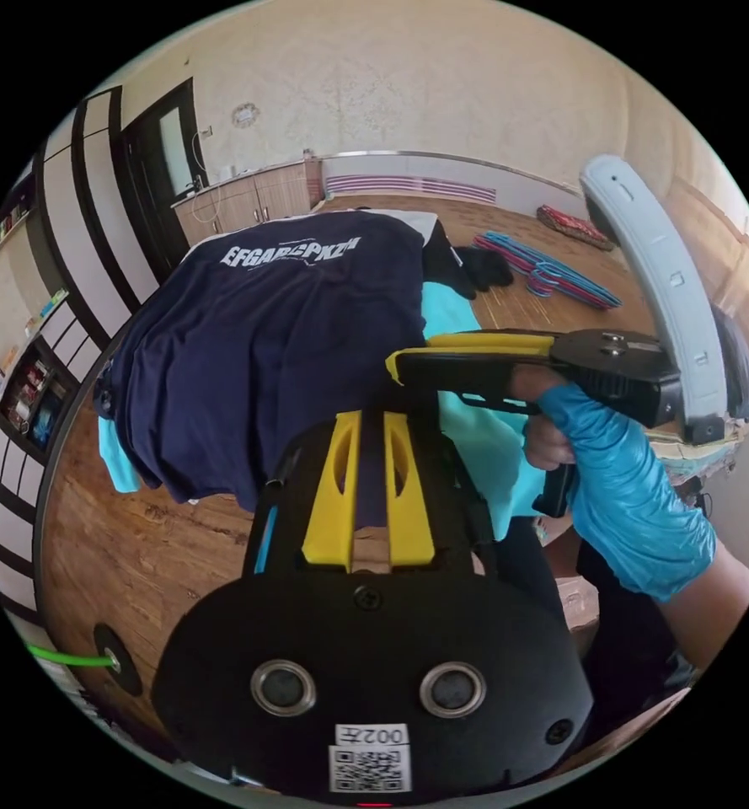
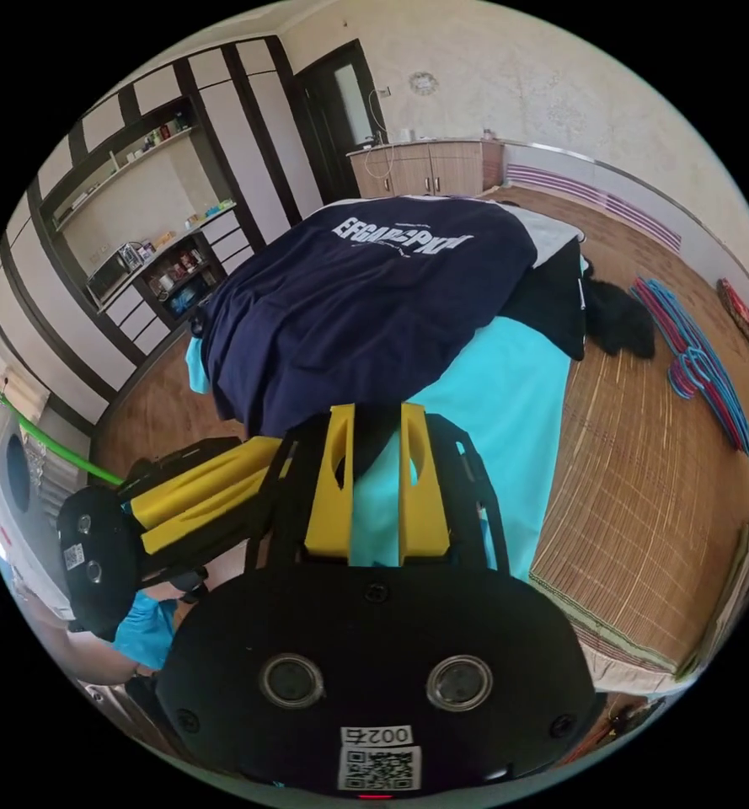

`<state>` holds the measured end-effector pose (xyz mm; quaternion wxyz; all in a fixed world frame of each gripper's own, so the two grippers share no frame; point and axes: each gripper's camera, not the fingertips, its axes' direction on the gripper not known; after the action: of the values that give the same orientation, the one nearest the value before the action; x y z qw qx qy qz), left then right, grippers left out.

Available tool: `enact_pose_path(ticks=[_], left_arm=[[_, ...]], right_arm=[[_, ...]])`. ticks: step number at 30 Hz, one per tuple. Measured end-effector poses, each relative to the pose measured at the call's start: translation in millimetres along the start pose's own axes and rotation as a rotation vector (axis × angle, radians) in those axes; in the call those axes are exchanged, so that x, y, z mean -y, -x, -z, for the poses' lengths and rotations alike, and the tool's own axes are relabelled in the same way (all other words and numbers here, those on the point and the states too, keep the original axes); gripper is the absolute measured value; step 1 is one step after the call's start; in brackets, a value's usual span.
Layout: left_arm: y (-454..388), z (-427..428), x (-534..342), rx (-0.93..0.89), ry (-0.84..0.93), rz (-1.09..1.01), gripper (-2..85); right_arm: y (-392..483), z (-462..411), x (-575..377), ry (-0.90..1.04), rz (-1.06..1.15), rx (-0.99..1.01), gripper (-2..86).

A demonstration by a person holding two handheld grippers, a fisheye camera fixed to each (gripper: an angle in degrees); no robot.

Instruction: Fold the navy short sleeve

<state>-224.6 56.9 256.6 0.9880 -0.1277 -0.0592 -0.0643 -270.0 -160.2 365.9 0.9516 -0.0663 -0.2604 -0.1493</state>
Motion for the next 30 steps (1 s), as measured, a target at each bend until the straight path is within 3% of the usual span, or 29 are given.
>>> enact_pose_path(ticks=[6, 14, 23, 30], left_arm=[[6, 21, -8, -0.142, -0.079, -0.009, 8.2], [-2, 26, -4, -0.036, -0.119, 0.023, 14.8], [-12, 89, -7, 0.079, -0.303, 0.049, 5.2], [-29, 171, -27, 0.003, -0.470, -0.051, -0.7]], right_arm=[[0, 39, -2, -0.102, 0.015, 0.057, -0.5], [8, 114, -17, -0.265, 0.064, 0.100, -0.9], [10, 214, -50, -0.407, 0.137, 0.192, -0.9], [15, 312, -95, -0.561, 0.170, 0.185, -0.9]])
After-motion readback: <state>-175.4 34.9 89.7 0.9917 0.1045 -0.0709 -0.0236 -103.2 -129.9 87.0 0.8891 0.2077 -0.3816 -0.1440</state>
